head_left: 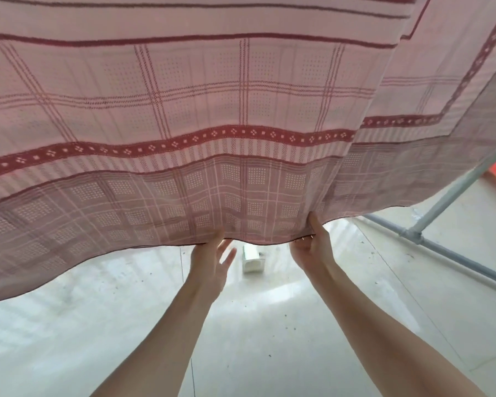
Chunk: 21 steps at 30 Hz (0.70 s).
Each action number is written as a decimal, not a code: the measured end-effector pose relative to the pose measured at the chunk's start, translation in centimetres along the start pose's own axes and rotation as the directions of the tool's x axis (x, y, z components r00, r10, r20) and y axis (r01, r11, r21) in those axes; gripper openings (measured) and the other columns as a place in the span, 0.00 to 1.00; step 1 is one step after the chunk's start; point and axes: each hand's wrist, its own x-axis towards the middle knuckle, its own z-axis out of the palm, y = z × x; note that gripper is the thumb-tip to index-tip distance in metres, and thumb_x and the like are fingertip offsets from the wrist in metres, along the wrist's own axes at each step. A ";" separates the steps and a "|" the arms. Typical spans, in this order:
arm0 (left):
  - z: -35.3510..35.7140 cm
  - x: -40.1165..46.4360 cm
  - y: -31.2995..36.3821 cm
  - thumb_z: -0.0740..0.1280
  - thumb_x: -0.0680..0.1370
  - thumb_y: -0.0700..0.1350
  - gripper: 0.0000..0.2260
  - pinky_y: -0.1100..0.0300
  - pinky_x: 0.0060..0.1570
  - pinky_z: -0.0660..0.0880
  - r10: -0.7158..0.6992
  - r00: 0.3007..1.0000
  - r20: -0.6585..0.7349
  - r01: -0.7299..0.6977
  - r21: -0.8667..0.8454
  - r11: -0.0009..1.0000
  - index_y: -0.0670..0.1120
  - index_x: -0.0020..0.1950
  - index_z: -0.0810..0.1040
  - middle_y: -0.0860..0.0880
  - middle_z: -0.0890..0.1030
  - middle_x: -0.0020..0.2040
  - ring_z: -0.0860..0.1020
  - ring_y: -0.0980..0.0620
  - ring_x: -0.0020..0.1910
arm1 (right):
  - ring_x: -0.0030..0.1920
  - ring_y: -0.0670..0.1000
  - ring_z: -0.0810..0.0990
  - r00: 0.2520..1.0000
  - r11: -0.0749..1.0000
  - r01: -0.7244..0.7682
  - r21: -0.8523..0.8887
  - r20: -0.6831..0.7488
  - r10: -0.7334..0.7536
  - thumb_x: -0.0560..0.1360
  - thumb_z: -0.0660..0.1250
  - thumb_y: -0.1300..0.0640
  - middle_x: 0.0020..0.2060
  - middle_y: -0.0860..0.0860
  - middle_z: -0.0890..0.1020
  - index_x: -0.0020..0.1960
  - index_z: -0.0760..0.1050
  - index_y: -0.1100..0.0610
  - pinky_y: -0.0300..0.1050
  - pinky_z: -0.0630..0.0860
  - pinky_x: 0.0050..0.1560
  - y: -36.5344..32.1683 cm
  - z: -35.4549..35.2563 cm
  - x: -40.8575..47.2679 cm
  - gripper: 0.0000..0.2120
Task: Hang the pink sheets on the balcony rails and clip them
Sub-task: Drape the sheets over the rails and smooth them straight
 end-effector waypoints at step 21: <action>8.0 0.6 -10.3 0.62 0.78 0.41 0.03 0.59 0.46 0.71 0.208 0.966 -0.152 -0.231 -0.153 0.961 0.47 0.45 0.74 0.55 0.82 0.33 0.74 0.57 0.43 | 0.60 0.56 0.78 0.932 0.911 -0.274 0.309 0.318 0.172 0.73 0.62 0.52 0.59 0.53 0.80 0.62 0.75 0.55 0.57 0.75 0.58 -14.3 -6.1 7.2 0.19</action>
